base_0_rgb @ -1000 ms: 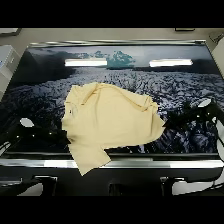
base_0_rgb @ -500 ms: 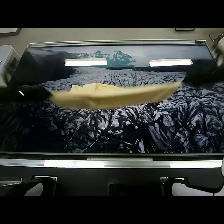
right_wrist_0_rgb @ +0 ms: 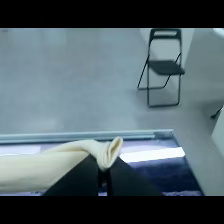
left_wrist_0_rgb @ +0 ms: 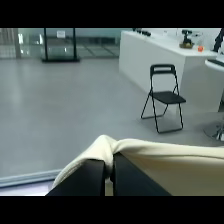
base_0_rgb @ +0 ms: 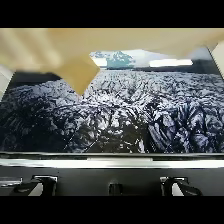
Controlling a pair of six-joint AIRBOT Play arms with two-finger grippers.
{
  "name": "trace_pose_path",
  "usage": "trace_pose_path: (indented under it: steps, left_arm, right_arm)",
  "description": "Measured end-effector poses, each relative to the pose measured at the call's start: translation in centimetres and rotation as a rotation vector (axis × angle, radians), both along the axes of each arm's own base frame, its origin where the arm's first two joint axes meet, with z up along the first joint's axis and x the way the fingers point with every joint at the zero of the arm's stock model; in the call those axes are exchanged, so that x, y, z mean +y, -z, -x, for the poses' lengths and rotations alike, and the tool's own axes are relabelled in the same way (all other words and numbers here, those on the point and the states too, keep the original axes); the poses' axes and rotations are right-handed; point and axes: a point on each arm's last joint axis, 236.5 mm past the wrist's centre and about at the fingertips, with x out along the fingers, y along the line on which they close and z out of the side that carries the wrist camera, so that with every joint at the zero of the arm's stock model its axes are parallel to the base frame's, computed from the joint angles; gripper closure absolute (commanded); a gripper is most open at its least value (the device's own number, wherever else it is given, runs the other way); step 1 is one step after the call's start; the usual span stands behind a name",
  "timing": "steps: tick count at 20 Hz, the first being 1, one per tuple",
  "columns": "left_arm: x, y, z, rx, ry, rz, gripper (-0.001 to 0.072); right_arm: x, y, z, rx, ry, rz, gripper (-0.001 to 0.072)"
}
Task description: Fold the clothes and pants, and hang the long-sleeved shirts on hangers.
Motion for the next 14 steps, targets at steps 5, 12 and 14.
trace_pose_path:
  steps: [5,12,14]
  left_arm:
    - [-0.1,-2.9,5.0,-0.129,-0.012,0.030,0.0684]
    - [0.1,8.3,-4.7,0.323,0.020,0.098,0.0684]
    - [0.3,17.8,-9.9,0.609,0.031,0.121,0.0682]
  right_arm:
    - [0.0,-2.3,5.2,-0.112,0.063,-0.008,0.0668]
    - [-1.8,13.9,-5.1,0.517,0.031,-0.258,0.0670]
    - [-1.7,23.9,-9.5,0.849,-0.006,-0.355,0.0670]
